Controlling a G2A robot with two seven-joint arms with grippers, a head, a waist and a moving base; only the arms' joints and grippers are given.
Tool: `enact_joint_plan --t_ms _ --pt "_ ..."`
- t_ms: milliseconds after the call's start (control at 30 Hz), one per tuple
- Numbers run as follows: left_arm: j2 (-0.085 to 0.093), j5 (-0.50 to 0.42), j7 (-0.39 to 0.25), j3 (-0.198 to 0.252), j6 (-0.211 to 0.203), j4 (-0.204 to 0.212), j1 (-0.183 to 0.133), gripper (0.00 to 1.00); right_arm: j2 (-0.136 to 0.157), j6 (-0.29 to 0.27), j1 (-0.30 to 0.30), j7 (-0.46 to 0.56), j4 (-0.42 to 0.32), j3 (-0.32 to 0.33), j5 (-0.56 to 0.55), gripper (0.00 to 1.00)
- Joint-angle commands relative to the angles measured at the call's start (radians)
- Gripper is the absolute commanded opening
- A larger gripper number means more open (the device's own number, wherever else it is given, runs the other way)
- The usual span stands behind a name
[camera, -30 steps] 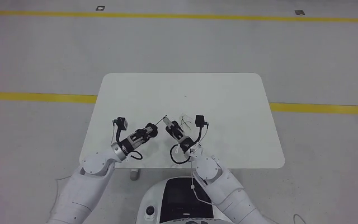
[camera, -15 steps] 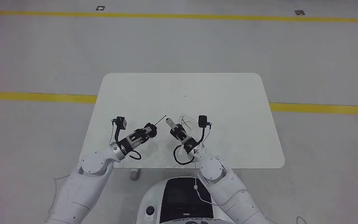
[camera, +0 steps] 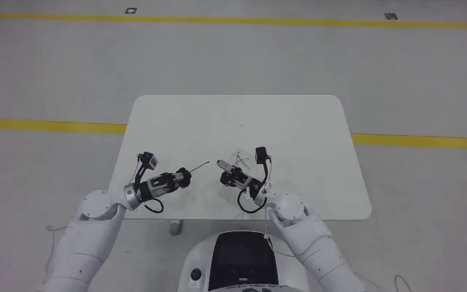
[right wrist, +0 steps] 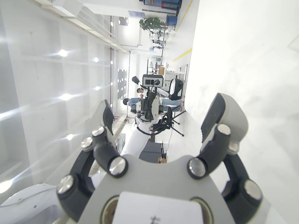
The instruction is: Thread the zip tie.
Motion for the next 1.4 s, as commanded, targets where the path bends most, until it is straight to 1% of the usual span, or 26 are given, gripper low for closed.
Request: enact_joint_plan --t_ms 0,133,167,200,233,300,333,367,400,433,500,567,600,633,800,833,867,900,933,967,1000,1067,1100,1133,1267,1367 --pt "0.0 0.002 0.01 0.0 -0.001 0.0 0.0 0.0 0.0 0.0 -0.001 -0.011 -0.001 0.0 -0.001 1.0" --pt "0.0 0.004 0.012 0.002 0.002 -0.001 0.001 0.0 0.0 0.0 -0.001 -0.011 -0.001 0.0 -0.001 1.0" --pt "0.001 0.014 0.006 0.008 0.016 -0.004 -0.002 0.0 0.0 0.0 -0.002 -0.01 -0.002 -0.001 0.001 1.0" --pt "0.002 0.004 -0.004 0.004 0.03 0.01 -0.015 0.0 0.001 -0.003 -0.002 0.032 -0.007 -0.004 0.027 1.0" --pt "0.004 0.002 -0.016 0.002 0.035 0.024 -0.023 0.0 0.004 -0.003 0.001 0.077 -0.001 -0.001 0.06 1.0" --pt "0.009 -0.01 -0.092 0.001 0.047 0.052 -0.041 0.0 0.01 -0.003 0.02 0.162 0.021 0.012 0.104 1.0" --pt "0.014 -0.019 -0.154 -0.001 0.054 0.075 -0.054 0.0 0.012 -0.003 0.029 0.203 0.036 0.015 0.121 1.0" --pt "0.017 -0.024 -0.195 -0.003 0.055 0.093 -0.064 0.0 0.014 -0.003 0.037 0.227 0.048 0.016 0.134 1.0" --pt "0.019 -0.03 -0.226 -0.006 0.052 0.113 -0.074 0.0 0.015 -0.003 0.046 0.247 0.058 0.016 0.14 1.0" --pt "0.022 -0.032 -0.243 0.003 0.053 0.128 -0.084 0.0 0.017 -0.003 0.06 0.28 0.075 0.013 0.145 1.0" --pt "0.028 -0.046 -0.243 0.026 0.053 0.139 -0.095 0.0 0.018 -0.003 0.078 0.308 0.095 0.007 0.154 1.0" --pt "0.038 -0.061 -0.243 0.067 0.052 0.14 -0.109 0.0 0.018 -0.003 0.105 0.368 0.121 -0.006 0.171 1.0" --pt "0.045 -0.06 -0.243 0.084 0.047 0.143 -0.115 0.0 0.018 -0.003 0.111 0.374 0.129 -0.007 0.178 1.0" --pt "0.047 -0.057 -0.243 0.086 0.039 0.145 -0.118 0.0 0.018 -0.003 0.111 0.374 0.129 -0.007 0.178 1.0" --pt "0.047 -0.057 -0.243 0.086 0.039 0.145 -0.118 0.0 0.018 -0.003 0.111 0.374 0.129 -0.007 0.178 1.0" --pt "0.046 -0.063 -0.235 0.093 0.053 0.139 -0.116 0.0 0.018 -0.003 0.111 0.374 0.129 -0.007 0.178 1.0" --pt "0.045 -0.076 -0.228 0.097 0.067 0.138 -0.12 0.0 0.018 0.017 0.107 0.389 0.133 -0.008 0.207 1.0" --pt "0.045 -0.069 -0.225 0.1 0.068 0.14 -0.124 0.0 0.02 0.021 0.112 0.403 0.138 -0.005 0.217 1.0" --pt "0.046 -0.063 -0.227 0.105 0.067 0.141 -0.128 0.0 0.021 0.015 0.115 0.426 0.144 -0.003 0.236 1.0" --pt "0.045 -0.072 -0.243 0.112 0.068 0.141 -0.13 0.0 0.022 0.015 0.117 0.459 0.156 -0.001 0.275 1.0" --pt "0.046 -0.08 -0.243 0.125 0.07 0.134 -0.13 0.0 0.023 0.009 0.127 0.498 0.174 0.004 0.313 1.0" --pt "0.052 -0.082 -0.243 0.143 0.057 0.12 -0.129 0.0 0.024 0.009 0.144 0.561 0.203 0.001 0.348 1.0" --pt "0.058 -0.074 -0.243 0.152 0.043 0.114 -0.129 0.0 0.025 0.003 0.154 0.563 0.22 0.005 0.356 1.0" --pt "0.063 -0.071 -0.243 0.148 0.012 0.114 -0.131 0.0 0.025 0.003 0.154 0.563 0.22 0.005 0.356 1.0" --pt "0.063 -0.071 -0.243 0.148 0.012 0.114 -0.131 0.0 0.025 0.003 0.154 0.563 0.22 0.005 0.356 1.0" --pt "0.062 -0.075 -0.224 0.153 0.009 0.099 -0.126 0.0 0.026 0.013 0.145 0.533 0.209 0.003 0.359 1.0"
